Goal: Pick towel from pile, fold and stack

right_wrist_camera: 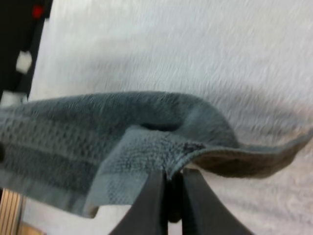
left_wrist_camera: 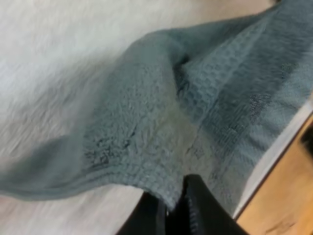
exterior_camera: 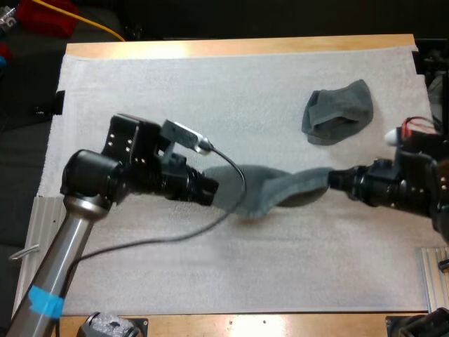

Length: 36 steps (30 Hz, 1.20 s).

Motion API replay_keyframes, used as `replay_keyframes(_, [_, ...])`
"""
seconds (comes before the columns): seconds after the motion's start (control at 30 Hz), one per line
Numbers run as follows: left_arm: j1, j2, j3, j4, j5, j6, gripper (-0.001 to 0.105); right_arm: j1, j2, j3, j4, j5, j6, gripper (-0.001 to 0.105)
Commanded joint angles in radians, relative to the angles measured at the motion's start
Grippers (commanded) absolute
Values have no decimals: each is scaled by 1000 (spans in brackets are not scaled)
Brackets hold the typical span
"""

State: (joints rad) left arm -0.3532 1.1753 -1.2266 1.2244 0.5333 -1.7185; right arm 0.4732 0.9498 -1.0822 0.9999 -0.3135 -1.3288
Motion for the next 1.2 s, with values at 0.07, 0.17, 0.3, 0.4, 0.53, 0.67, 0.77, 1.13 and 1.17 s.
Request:
replay_keyframes(0.07, [-23, -47, -6, 55, -89, 12, 0, 78, -32, -12, 47, 63, -10, 1])
replay_keyframes(0.17, [-28, -89, -6, 112, -99, 15, 0, 150, -55, -12, 88, 117, 7, 1])
replay_keyframes(0.3, [-44, -143, -6, 158, -119, 18, 0, 249, -89, -20, 130, 195, 48, 1])
replay_keyframes(0.4, [-82, -186, -4, 162, -119, 0, 0, 334, -115, -24, 147, 241, 99, 1])
replay_keyframes(0.53, [-150, -228, -1, 202, -165, -34, 0, 451, -141, -24, 149, 297, 185, 1])
replay_keyframes(0.67, [-220, -246, -1, 266, -269, -49, 0, 557, -155, -24, 160, 360, 261, 1])
replay_keyframes(0.77, [-270, -247, -1, 293, -327, -68, 0, 637, -154, -31, 218, 412, 315, 1])
replay_keyframes(1.13, [-348, -247, 114, 297, -515, -117, 0, 758, -137, -34, 324, 563, 385, 1])
replay_keyframes(1.17, [-348, -247, 143, 283, -516, -117, 0, 758, -130, -32, 320, 577, 385, 1])
